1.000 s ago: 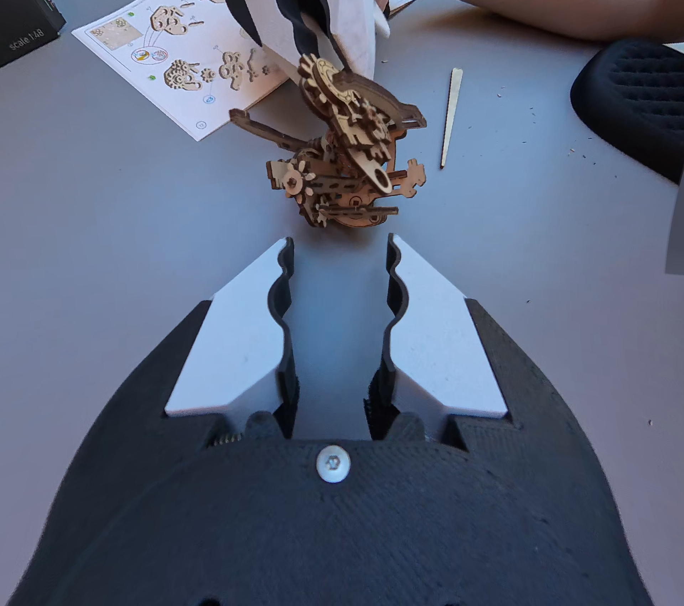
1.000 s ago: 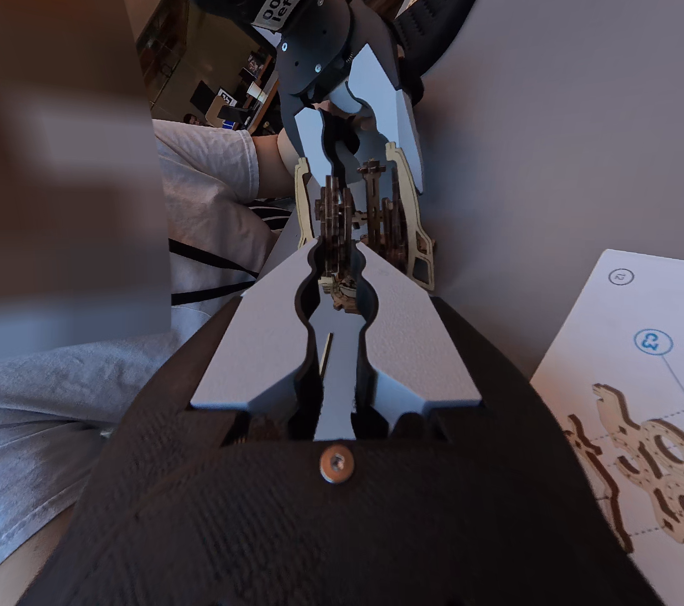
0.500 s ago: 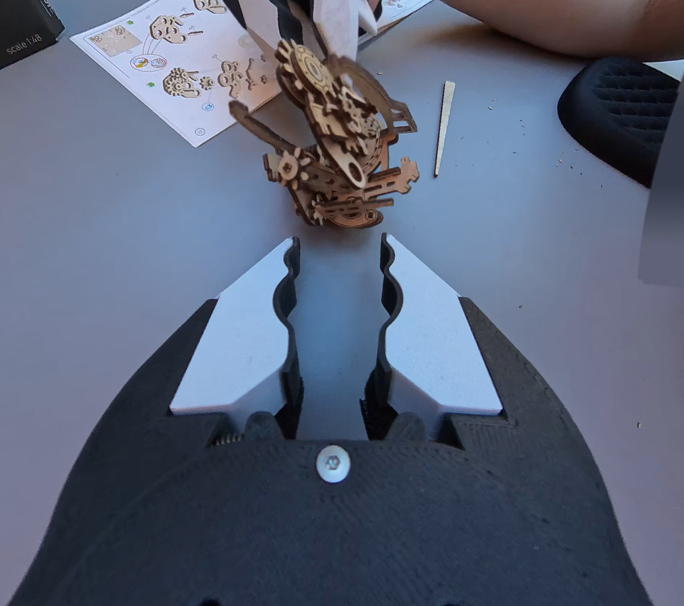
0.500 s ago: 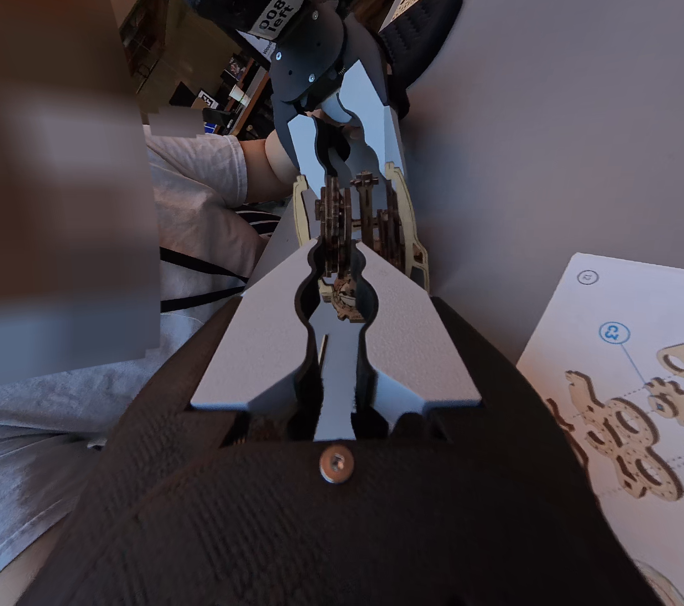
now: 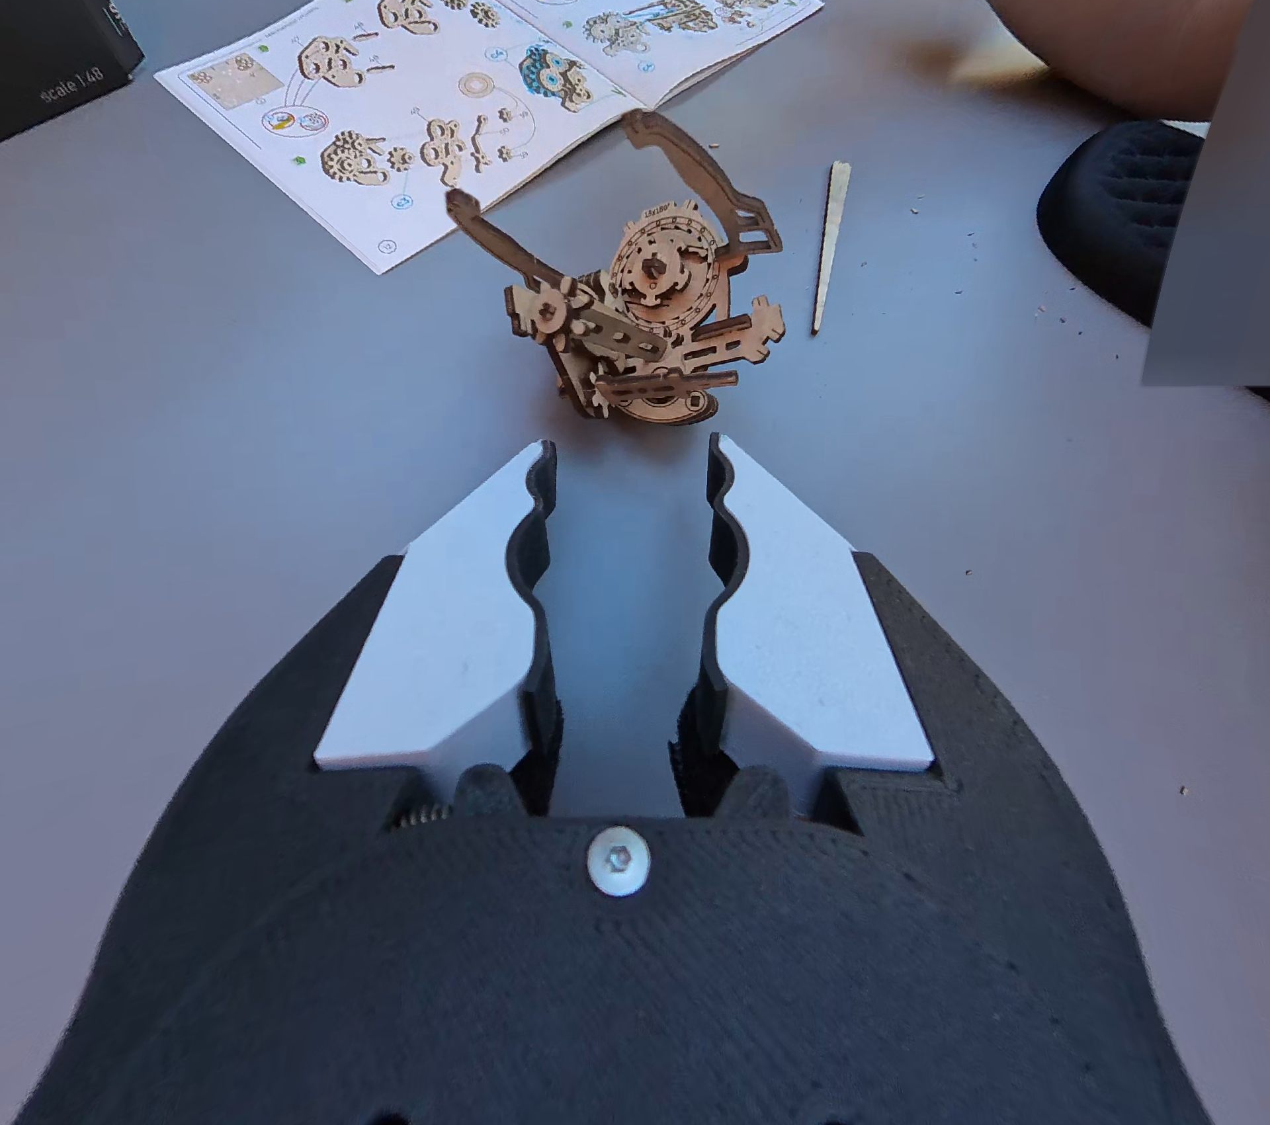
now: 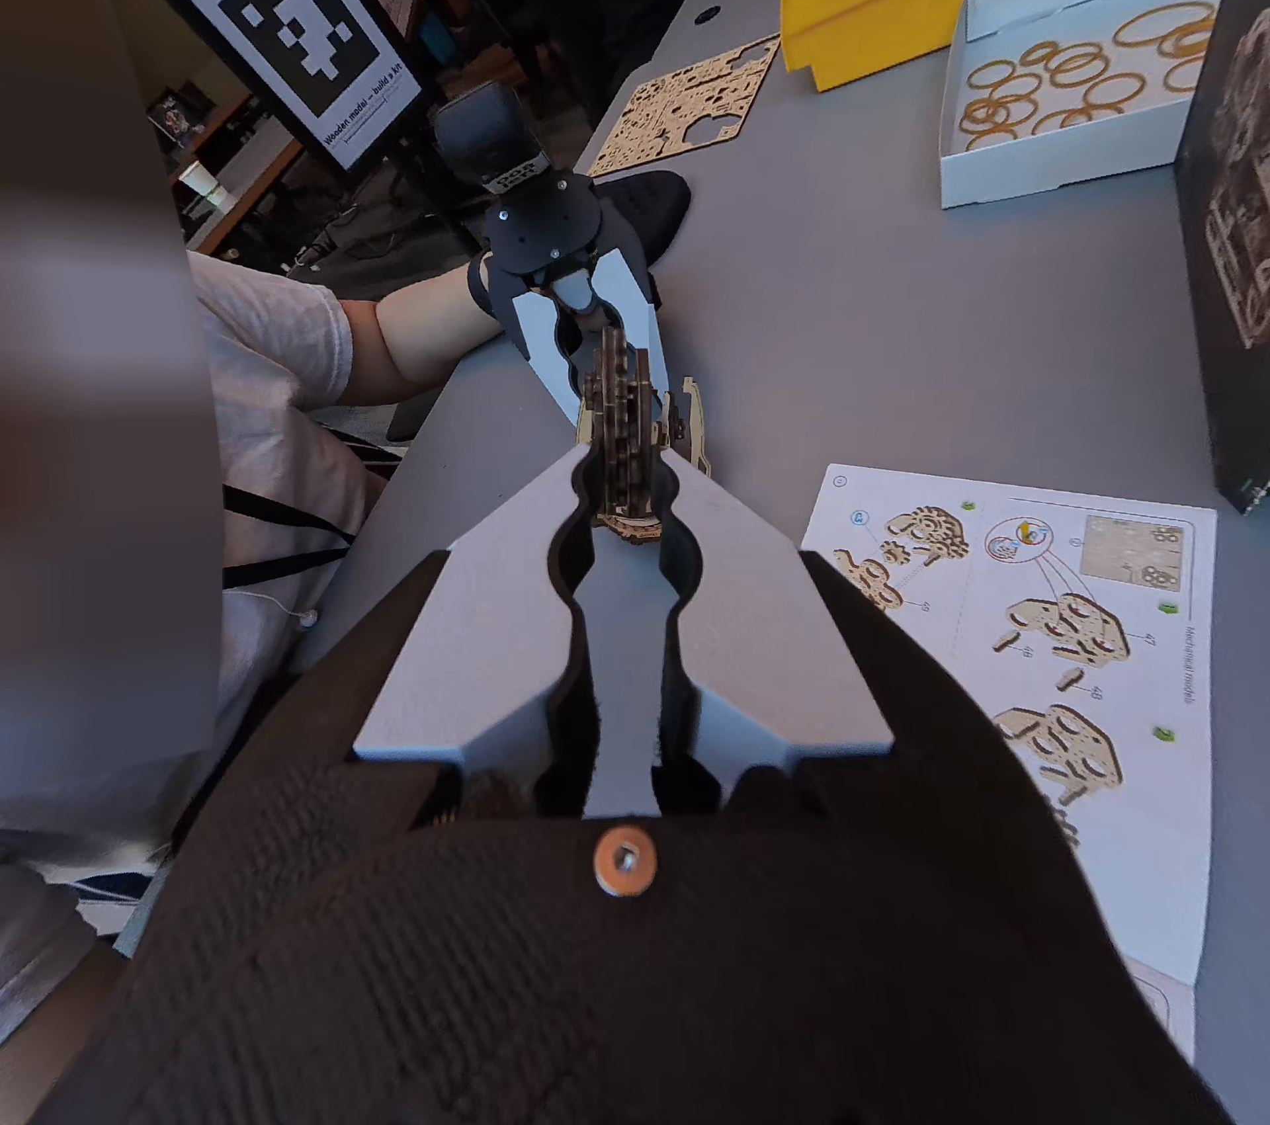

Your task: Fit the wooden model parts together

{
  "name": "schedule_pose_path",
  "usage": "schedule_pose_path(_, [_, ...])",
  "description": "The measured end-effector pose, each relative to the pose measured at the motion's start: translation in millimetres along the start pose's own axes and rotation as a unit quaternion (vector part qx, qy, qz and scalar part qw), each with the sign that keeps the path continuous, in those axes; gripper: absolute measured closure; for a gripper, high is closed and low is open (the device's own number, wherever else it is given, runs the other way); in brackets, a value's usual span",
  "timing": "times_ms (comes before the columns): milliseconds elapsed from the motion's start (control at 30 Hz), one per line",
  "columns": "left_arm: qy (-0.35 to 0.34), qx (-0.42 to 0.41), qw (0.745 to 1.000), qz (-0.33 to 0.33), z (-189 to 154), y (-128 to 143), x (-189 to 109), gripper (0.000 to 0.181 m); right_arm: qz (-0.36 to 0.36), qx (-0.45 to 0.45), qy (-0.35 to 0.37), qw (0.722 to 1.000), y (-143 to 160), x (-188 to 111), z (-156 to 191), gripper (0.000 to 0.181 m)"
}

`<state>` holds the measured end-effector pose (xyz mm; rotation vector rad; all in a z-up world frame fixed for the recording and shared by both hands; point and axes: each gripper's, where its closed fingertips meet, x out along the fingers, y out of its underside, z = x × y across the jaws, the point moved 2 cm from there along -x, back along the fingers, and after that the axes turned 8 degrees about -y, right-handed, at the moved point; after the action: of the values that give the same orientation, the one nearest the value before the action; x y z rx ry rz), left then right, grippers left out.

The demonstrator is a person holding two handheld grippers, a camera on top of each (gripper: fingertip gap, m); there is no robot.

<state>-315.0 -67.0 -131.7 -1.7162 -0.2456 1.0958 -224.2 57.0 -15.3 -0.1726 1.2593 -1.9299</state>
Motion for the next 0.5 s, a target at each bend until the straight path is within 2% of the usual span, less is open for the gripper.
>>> schedule_pose_path(133, [0.004,-0.005,1.0,-0.007,0.4,-1.5,-1.6,0.137,-0.004,-0.006,0.004,1.0,-1.7,-5.7,1.7,0.171])
schedule_pose_path(500, [0.007,-0.001,1.0,-0.002,-1.3,0.2,-0.1,0.138,0.011,-0.006,-0.003,1.0,3.7,2.2,-0.4,0.17])
